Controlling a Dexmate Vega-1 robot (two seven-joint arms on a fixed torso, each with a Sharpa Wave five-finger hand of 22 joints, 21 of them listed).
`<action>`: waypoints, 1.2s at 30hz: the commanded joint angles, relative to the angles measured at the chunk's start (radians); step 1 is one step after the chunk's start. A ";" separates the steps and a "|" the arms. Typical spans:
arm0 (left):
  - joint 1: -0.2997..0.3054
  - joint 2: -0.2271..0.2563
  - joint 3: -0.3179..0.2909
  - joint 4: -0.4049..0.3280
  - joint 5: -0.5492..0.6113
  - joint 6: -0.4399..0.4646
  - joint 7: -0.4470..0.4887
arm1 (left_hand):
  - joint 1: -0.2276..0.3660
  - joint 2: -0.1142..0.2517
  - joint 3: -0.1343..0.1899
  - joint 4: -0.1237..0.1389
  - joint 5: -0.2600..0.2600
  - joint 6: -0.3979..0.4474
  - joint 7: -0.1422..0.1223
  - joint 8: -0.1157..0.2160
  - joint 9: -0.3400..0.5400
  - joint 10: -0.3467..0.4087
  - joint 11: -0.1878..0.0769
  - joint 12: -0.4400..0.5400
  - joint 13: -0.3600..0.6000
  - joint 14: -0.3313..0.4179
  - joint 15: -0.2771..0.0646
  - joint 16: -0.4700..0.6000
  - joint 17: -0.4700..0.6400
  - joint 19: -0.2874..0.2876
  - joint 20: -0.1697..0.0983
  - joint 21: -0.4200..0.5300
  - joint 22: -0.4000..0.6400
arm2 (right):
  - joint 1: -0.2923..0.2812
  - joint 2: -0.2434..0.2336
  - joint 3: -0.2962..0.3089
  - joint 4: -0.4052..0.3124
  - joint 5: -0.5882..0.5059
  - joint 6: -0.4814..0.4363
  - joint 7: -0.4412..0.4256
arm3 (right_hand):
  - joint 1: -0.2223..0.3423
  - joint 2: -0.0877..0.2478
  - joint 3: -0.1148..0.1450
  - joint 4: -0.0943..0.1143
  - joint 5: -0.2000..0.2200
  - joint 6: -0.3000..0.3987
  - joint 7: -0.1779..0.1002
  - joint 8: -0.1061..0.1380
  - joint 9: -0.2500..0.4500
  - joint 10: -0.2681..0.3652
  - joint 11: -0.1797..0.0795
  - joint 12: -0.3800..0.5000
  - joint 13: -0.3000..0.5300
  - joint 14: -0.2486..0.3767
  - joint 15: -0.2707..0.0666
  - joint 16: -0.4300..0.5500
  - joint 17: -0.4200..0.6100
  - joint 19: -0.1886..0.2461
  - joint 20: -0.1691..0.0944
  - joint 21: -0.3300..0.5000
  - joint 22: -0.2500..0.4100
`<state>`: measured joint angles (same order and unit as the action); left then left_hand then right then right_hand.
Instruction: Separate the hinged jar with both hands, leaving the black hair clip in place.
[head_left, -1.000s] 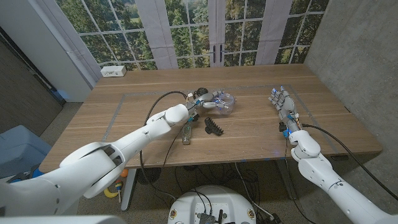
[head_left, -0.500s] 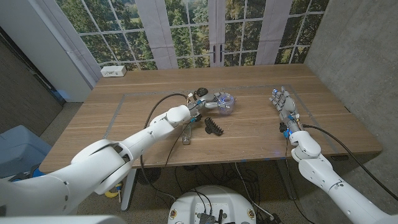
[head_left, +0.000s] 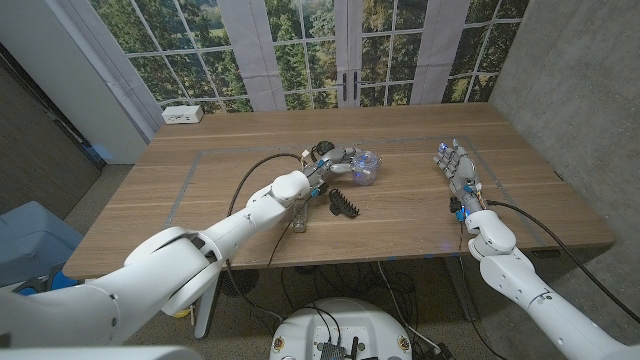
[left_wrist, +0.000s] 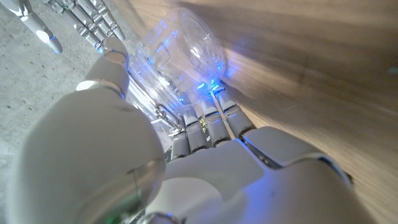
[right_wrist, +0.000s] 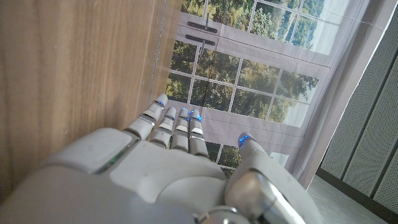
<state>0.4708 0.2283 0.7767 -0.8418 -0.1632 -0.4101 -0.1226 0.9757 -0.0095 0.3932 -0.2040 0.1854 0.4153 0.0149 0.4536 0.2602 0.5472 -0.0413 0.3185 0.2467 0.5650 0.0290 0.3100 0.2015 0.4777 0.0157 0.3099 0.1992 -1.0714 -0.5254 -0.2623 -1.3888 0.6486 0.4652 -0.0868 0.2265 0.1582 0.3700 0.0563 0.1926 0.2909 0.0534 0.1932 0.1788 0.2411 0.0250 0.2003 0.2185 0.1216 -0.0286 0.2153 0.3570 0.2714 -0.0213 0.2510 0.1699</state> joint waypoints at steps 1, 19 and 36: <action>0.042 -0.013 -0.037 -0.050 -0.035 0.031 0.102 | 0.181 0.192 0.039 0.027 0.000 0.359 -0.014 0.122 0.034 0.392 -0.104 0.110 0.042 0.356 -0.268 0.138 0.100 0.028 -0.013 0.021 0.007 | 0.001 -0.001 0.000 -0.004 -0.006 0.003 -0.004 | -0.003 0.002 0.003 -0.010 -0.001 0.011 0.003 0.003 0.006 0.009 -0.001 0.004 -0.001 0.005 0.007 0.009 -0.002 0.009 -0.002 -0.006 0.004; -0.027 0.031 -0.026 -0.094 -0.041 0.080 -0.010 | 0.221 0.183 0.049 0.031 0.002 0.377 0.014 0.171 0.078 0.469 -0.100 0.157 0.117 0.458 -0.265 0.196 0.157 0.065 -0.042 0.063 0.013 | -0.021 -0.019 -0.010 -0.067 -0.130 -0.020 -0.130 | 0.082 -0.014 0.044 -0.102 -0.004 0.016 -0.003 0.005 0.004 0.020 -0.006 0.005 -0.007 0.018 0.009 0.000 -0.036 0.026 0.004 -0.018 0.003; -0.142 0.053 -0.043 -0.034 -0.137 0.136 -0.264 | 0.225 0.182 0.049 0.034 0.004 0.368 0.021 0.183 0.095 0.467 -0.092 0.163 0.149 0.456 -0.262 0.198 0.177 0.058 -0.038 0.073 0.014 | -0.056 -0.029 -0.021 -0.164 -0.342 -0.074 -0.326 | 0.186 -0.021 0.082 -0.206 -0.003 0.039 -0.017 0.010 0.005 0.049 -0.012 0.012 -0.010 0.057 0.020 0.010 -0.067 0.064 0.023 -0.023 0.006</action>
<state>0.3887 0.2693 0.7499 -0.9080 -0.2390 -0.3058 -0.2440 1.0029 -0.0371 0.3963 -0.2081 0.1821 0.4811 0.1029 0.4536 0.3102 0.6320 0.0452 0.3389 0.2469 0.6315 0.0951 0.3993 0.2016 0.5419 -0.0211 0.3771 0.2129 -1.1049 -0.5478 -0.2769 -1.4926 0.4346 0.4247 -0.2946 0.3914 0.1382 0.4490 -0.1413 0.1886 0.3176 0.0376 0.1932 0.1788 0.2756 0.0087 0.2003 0.2044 0.1619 -0.0119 0.2153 0.2879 0.3250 -0.0039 0.2279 0.1698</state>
